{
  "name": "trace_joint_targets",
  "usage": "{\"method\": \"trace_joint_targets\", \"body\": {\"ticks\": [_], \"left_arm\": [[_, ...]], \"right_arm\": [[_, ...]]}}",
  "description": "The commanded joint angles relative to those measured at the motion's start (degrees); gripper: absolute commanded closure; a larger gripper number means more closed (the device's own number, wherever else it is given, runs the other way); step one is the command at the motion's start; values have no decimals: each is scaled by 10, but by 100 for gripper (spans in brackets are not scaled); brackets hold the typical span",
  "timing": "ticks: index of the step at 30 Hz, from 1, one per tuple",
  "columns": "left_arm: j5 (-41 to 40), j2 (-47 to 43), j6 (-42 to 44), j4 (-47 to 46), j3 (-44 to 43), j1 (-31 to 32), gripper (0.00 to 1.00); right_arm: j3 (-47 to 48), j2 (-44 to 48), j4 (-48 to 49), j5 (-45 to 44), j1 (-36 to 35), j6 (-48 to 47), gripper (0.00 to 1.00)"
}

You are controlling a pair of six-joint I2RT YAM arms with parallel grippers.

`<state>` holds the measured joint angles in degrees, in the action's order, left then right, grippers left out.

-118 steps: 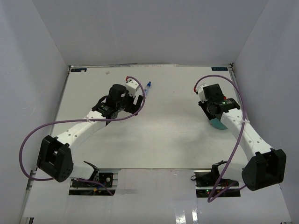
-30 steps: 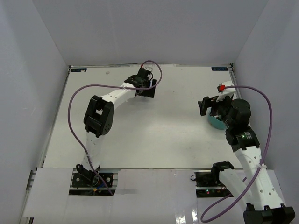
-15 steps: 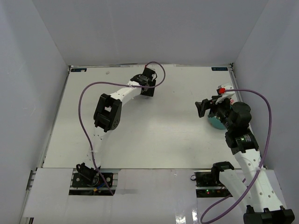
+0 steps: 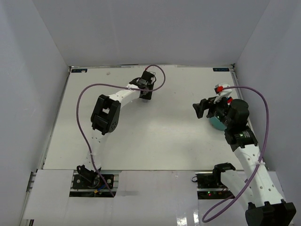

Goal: Sort the stationery into containers
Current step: Pick up the stationery from the center of the board, then place the stationery in the storage box.

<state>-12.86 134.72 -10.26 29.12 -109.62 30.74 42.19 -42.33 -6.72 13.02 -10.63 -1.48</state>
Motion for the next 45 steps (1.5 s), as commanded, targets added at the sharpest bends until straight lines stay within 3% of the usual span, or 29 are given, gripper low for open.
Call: {"method": "trace_joint_targets", "body": {"ticks": [1,7,14,19,28,34,41,45], "left_arm": [[63,-107,3,-52,108,-1,69],[183,-305,30,-219,324,12,69],[293,-465,99,-354,482,51,68],[321,-534,156,-396,534,83,66],[332,-570,173,-414,548,107,66],[334,-576,173,-421,552,114,66],[336,-580,171,-427,555,115,66],[336,-577,171,-427,557,115,66]], "right_arm": [[36,-27,18,59,-4,32,10],[74,-115,28,172,-4,123,10],[125,-210,86,254,-30,216,8],[129,-250,158,279,-55,272,6],[153,-295,195,298,-98,298,0],[152,-304,197,293,-105,296,15],[148,-304,203,287,-106,294,46],[144,-301,205,283,-105,292,58]]}}
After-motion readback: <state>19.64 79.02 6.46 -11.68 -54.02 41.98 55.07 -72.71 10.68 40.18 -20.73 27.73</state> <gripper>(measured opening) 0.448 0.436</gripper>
